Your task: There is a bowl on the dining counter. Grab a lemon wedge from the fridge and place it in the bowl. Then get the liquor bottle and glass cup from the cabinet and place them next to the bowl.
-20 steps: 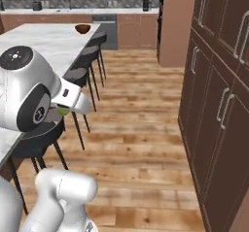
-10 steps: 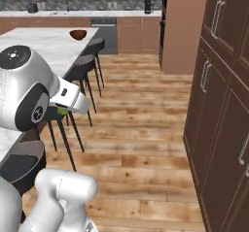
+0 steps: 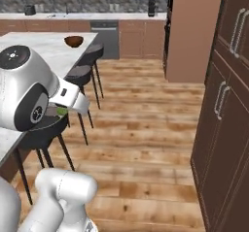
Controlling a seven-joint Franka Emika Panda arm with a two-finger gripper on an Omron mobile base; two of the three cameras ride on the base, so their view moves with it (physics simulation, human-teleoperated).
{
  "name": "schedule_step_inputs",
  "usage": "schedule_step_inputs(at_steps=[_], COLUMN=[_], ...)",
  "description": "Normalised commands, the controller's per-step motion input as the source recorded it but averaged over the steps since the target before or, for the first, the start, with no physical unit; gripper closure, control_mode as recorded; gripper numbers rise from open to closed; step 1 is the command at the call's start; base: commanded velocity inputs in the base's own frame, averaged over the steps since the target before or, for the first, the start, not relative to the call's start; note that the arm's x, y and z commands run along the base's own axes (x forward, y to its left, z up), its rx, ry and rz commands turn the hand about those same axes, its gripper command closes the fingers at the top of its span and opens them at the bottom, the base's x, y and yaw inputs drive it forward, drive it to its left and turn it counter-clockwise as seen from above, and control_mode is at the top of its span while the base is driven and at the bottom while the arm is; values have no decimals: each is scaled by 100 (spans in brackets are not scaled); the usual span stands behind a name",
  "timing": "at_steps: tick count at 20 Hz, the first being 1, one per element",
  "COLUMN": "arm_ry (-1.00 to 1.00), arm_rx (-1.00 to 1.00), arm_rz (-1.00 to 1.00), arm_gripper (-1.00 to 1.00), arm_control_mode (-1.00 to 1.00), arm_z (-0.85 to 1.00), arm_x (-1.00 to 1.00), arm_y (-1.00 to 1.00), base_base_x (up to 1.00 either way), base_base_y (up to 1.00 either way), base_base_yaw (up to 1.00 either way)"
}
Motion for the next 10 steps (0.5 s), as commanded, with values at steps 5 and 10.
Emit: schedule_step_inputs(at_steps=[5,10], arm_ry=[0,0], arm_rx=[0,0], arm_rz=[0,0], arm_gripper=[100,100], arm_control_mode=[100,100], arm_z=[0,0], arm_x=[0,0], arm_y=[0,0], base_base_x=[100,100], base_base_y=[-40,-71], base_base_yaw=[9,12])
